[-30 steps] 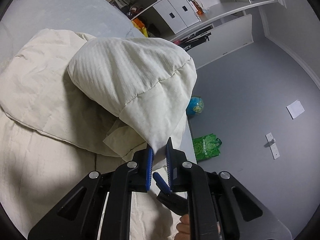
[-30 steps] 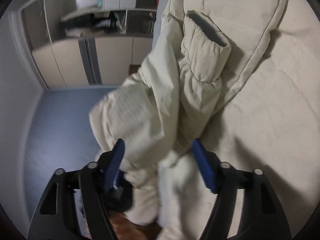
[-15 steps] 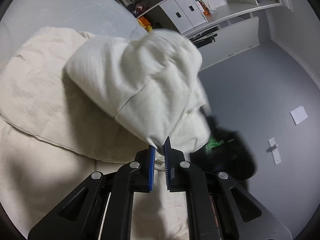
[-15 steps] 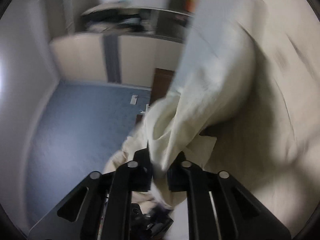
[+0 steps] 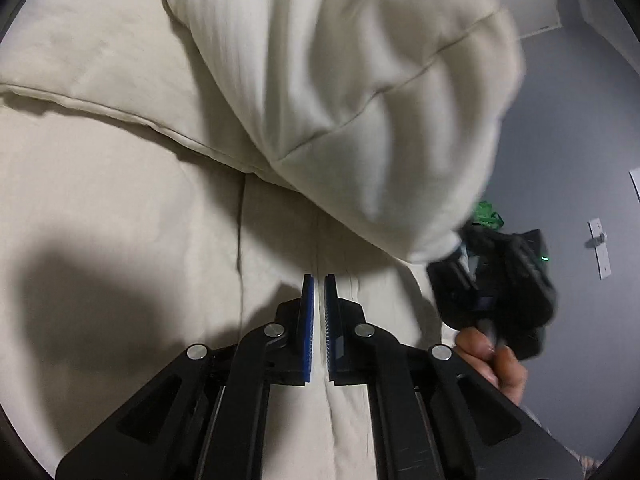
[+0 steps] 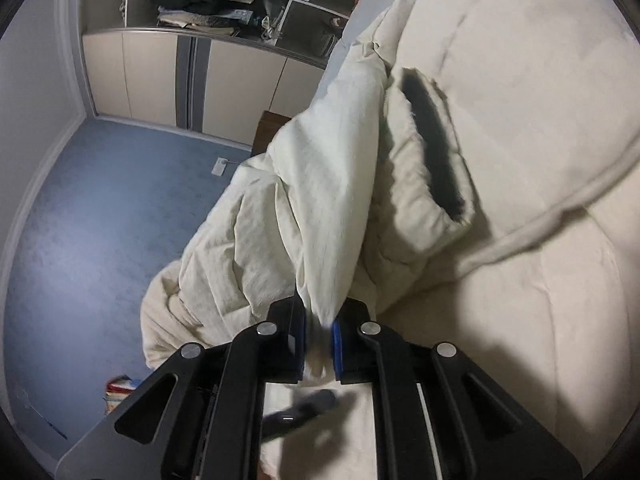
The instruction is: Fold large clothes
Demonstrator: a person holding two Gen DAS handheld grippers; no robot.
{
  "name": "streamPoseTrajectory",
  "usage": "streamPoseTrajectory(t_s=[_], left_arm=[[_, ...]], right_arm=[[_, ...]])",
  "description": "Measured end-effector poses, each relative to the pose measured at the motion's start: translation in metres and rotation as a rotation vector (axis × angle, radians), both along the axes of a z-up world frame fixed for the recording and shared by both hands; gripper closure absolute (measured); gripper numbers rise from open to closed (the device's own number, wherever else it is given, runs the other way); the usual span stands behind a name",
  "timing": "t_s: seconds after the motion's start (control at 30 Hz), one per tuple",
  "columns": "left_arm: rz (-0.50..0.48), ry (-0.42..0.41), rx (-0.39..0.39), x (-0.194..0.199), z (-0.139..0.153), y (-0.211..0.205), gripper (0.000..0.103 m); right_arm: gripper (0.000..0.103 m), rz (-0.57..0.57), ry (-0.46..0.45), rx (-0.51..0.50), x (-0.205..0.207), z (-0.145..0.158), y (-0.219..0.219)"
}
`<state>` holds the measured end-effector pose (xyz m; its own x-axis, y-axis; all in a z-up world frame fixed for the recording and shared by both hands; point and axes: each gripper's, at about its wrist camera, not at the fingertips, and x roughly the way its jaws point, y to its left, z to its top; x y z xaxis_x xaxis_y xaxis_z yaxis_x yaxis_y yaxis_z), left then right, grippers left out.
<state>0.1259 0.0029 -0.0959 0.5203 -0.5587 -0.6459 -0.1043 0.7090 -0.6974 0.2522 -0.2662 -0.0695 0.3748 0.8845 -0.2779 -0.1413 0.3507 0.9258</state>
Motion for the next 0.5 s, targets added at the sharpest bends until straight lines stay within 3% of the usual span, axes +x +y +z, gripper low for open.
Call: streamPoseTrajectory(t_s=[0.13,0.3,0.4,0.47,0.5], left_arm=[[0.019,-0.1,0.079,-0.015,0.037,0.015,0.091],[0.04,-0.206,0.172,-0.003,0.087,0.024,0.079],[0.034,-0.243,0.198,0.015,0.106,0.027,0.079],[0.014,-0.211,0.231,0.032,0.105,0.025,0.079],[0.006,-0.183,0.241,0.036,0.099,0.024,0.092]], right_arm=[[0.096,0.005,-0.009,-0.001,-0.001,0.001,0.0],[0.095,-0.004,0.0,0.014,-0.004,0.008,-0.002],[0.095,-0.016,-0.023,0.023,-0.012,0.015,-0.008],[0.095,-0.022,-0.019,0.024,-0.012,0.013,-0.011],[0.095,-0.028,-0.007,0.031,-0.012,0.01,-0.012]])
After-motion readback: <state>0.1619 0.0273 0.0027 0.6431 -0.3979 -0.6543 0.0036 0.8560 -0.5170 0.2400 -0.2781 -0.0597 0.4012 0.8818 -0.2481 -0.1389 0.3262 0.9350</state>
